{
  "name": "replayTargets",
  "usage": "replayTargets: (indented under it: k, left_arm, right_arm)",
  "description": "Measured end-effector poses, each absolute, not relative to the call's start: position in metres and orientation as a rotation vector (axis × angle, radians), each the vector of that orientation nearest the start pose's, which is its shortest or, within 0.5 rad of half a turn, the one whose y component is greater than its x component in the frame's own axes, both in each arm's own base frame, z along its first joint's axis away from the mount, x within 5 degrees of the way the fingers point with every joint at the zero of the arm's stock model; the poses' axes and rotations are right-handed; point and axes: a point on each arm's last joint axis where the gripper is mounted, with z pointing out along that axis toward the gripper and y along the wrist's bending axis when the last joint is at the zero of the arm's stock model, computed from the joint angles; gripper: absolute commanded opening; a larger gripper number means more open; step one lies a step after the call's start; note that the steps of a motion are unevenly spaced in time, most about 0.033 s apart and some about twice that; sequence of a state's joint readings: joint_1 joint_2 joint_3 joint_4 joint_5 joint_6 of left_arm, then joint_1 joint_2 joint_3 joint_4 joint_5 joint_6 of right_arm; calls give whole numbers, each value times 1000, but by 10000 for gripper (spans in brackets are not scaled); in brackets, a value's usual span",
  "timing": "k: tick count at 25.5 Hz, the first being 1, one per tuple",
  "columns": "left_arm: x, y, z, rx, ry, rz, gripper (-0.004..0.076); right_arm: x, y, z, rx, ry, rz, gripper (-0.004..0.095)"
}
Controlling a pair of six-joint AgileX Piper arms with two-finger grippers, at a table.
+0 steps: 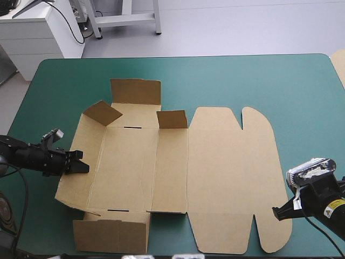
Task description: Fold the box
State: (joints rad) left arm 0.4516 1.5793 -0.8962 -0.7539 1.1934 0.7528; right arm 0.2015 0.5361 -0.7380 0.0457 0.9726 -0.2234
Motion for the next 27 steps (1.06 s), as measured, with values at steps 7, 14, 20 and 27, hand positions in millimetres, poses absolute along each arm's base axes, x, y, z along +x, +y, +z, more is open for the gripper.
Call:
replayTargets:
  k: [7, 14, 20, 27]
  left_arm:
    - [281, 20, 249, 249, 2728, -849, -8]
    - [306, -40, 309, 626, 2591, -733, -8]
    - [300, -119, 396, 1113, 2341, -246, -8]
    - [281, -171, 424, 1348, 2088, 29, -8]
  right_arm:
    - [79, 20, 336, -467, 2205, 44, -21]
    - [79, 20, 336, -467, 2203, 42, -21]
    - [81, 20, 338, -454, 2168, 43, -20]
    - [84, 20, 342, -435, 2123, 46, -20]
